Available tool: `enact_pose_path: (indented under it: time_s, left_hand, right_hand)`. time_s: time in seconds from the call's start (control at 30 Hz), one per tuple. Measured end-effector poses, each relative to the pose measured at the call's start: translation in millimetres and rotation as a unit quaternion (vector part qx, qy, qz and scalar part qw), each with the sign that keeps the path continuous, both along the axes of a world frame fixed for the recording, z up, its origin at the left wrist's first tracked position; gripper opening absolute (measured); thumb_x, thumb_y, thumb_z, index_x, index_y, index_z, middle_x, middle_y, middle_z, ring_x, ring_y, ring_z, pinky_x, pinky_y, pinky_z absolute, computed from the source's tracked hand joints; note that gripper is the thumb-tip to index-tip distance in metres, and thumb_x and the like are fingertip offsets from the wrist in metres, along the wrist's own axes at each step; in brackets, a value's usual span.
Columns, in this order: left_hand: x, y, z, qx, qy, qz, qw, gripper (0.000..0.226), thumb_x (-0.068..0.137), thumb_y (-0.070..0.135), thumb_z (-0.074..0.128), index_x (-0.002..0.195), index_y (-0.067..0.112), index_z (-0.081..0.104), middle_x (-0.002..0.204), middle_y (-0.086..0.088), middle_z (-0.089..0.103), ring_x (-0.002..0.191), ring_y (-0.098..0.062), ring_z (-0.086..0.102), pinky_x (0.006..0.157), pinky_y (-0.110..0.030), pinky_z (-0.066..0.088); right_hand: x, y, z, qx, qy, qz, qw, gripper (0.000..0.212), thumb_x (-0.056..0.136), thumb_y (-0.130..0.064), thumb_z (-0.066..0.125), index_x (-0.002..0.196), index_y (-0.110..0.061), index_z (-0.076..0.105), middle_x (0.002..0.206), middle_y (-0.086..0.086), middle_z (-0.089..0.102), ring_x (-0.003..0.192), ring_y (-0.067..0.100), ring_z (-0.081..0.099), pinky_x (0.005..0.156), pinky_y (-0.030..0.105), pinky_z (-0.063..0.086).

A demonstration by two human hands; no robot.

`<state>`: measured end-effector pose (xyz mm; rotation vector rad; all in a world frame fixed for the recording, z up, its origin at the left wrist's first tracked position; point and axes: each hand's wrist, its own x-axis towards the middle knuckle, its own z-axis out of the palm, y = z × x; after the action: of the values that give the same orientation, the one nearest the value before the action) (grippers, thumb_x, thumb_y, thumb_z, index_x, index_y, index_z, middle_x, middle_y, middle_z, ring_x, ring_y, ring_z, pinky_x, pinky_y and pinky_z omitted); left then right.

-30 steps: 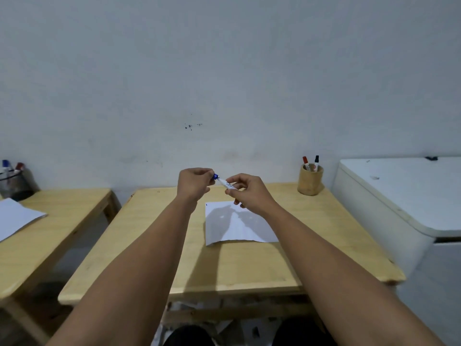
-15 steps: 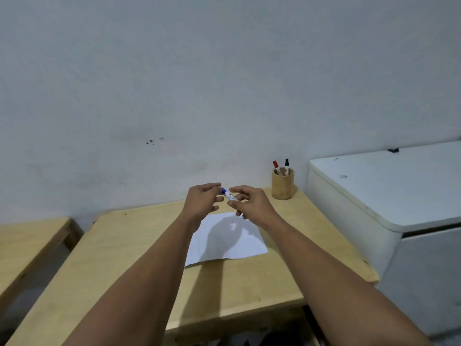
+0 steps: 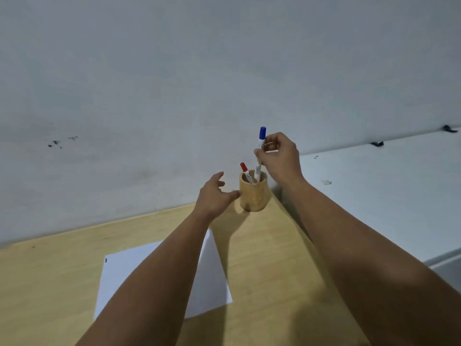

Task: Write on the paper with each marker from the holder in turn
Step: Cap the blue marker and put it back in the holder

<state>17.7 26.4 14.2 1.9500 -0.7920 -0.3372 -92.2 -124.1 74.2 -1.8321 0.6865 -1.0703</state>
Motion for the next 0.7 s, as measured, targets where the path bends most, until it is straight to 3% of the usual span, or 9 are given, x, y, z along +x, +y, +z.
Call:
enact_pose_path:
  time_s: [0.17,0.3,0.43,0.57,0.63,0.7]
  left_hand:
    - [12,-34,-25,0.007,0.017,-0.017,1.000,0.101,0.074,0.040,0.089,0.157,0.023,0.035,0.149,-0.006,0.053,0.127,-0.025,0.056,0.093,-0.032,0.048]
    - [15,-49,-37,0.003,0.022,-0.024,0.999,0.106,0.068,0.047,0.090,0.156,0.027,0.036,0.146,0.001,0.056,0.127,-0.021,0.056,0.099,-0.036,0.050]
    - [14,-55,-44,-0.020,0.003,-0.040,0.999,0.085,0.069,0.043,0.089,0.143,0.026,0.051,0.129,0.006,0.066,0.114,-0.015,0.065,0.095,-0.038,0.057]
    - [12,-56,-47,-0.033,-0.007,-0.046,0.998,0.071,0.071,0.045,0.087,0.133,0.024,0.058,0.120,0.010,0.071,0.099,-0.004,0.069,0.085,-0.033,0.060]
    - [11,-56,-47,-0.034,-0.009,-0.044,0.998,0.071,0.071,0.047,0.086,0.132,0.025,0.058,0.119,0.011,0.070,0.096,0.002,0.067,0.083,-0.030,0.059]
    - [11,-56,-46,-0.025,-0.011,-0.047,0.999,0.072,0.071,0.047,0.087,0.134,0.026,0.057,0.121,0.011,0.070,0.096,0.001,0.067,0.084,-0.030,0.059]
  right_hand:
    - [25,-6,-22,-0.024,0.074,0.014,0.997,0.031,0.088,-0.012,0.081,0.109,-0.026,0.062,0.090,-0.008,0.073,0.081,0.016,0.075,0.075,0.034,0.062]
    - [37,-5,-30,-0.088,0.179,0.013,0.980,0.033,0.092,-0.027,0.079,0.117,-0.027,0.058,0.097,-0.005,0.073,0.088,0.024,0.072,0.082,0.038,0.058]
    - [47,-4,-28,-0.170,0.283,-0.013,0.944,0.032,0.093,-0.040,0.071,0.121,-0.027,0.064,0.114,-0.003,0.070,0.108,0.025,0.067,0.101,0.046,0.048]
    - [58,-5,-25,-0.237,0.375,-0.049,0.895,0.027,0.097,-0.040,0.068,0.116,-0.022,0.076,0.122,0.001,0.067,0.115,0.028,0.066,0.098,0.045,0.042]
    - [61,-5,-26,-0.246,0.378,-0.060,0.891,0.024,0.101,-0.036,0.065,0.115,-0.020,0.077,0.122,0.003,0.068,0.116,0.029,0.066,0.097,0.045,0.042]
    - [60,-5,-22,-0.232,0.339,-0.064,0.910,0.025,0.102,-0.036,0.065,0.113,-0.019,0.079,0.120,0.002,0.070,0.115,0.029,0.066,0.096,0.045,0.044]
